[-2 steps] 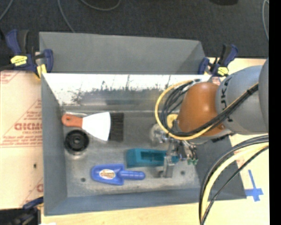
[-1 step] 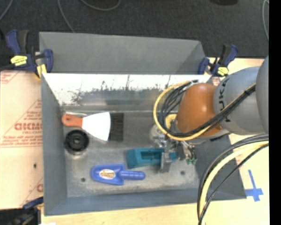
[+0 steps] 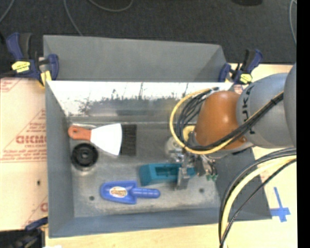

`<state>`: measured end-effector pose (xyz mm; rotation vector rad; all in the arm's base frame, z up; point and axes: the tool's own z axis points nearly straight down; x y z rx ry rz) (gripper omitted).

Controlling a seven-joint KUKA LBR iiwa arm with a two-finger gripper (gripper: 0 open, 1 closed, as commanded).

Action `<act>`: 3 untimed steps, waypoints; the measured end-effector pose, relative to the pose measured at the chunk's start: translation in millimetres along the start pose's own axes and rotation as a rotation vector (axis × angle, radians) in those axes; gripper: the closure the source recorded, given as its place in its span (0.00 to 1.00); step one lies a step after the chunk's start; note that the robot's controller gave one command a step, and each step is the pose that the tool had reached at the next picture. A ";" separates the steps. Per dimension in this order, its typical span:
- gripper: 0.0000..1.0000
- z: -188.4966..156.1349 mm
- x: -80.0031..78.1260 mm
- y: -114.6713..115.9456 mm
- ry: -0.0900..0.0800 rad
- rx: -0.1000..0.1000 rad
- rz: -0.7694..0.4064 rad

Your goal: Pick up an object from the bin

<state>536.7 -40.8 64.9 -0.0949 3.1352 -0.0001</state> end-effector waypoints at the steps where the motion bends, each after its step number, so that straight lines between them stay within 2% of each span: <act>1: 1.00 -1.4 -20.2 -0.1 0.010 -0.001 0.044; 2: 1.00 -12.4 -34.1 5.0 0.003 0.000 0.118; 3: 1.00 -8.1 -53.1 4.4 0.009 0.000 0.132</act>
Offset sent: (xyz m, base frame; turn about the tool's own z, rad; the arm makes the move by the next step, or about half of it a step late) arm 0.0378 0.0131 0.0234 0.1508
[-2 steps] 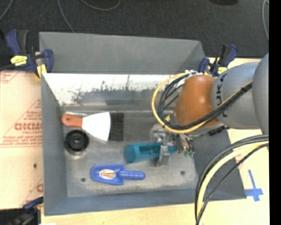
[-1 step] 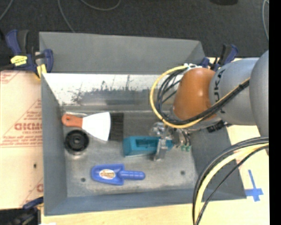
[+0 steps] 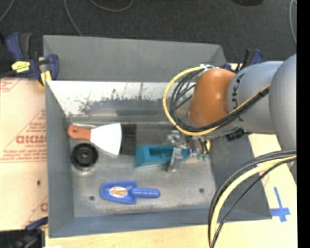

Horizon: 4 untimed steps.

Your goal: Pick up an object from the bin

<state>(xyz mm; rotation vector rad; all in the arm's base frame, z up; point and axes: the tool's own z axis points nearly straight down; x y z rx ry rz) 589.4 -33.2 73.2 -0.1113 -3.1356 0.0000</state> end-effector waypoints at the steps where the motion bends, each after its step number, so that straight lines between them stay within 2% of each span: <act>1: 1.00 2.2 -30.4 25.9 0.001 0.007 0.000; 2: 1.00 3.9 -45.7 35.1 0.009 0.011 0.042; 3: 1.00 -21.4 -53.3 29.1 0.008 0.015 -0.022; 4: 1.00 -21.4 -53.3 29.1 0.008 0.015 -0.022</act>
Offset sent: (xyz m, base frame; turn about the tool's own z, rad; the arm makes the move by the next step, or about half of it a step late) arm 0.0520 0.0371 -0.0032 0.0491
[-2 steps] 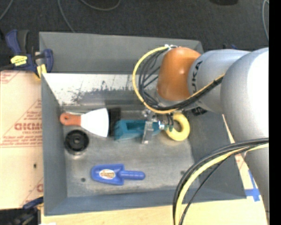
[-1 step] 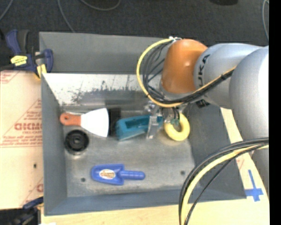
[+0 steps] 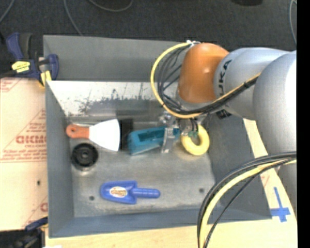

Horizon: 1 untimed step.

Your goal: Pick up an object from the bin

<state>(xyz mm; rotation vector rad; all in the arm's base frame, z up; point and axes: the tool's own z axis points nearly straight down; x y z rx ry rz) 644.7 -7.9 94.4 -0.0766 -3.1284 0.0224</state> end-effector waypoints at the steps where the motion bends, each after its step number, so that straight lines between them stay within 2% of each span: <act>1: 1.00 -211.6 7.6 -18.7 0.003 0.002 -0.057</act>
Offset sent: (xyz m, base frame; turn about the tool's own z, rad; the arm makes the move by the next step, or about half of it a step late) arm 0.0000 0.0000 0.0000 0.0000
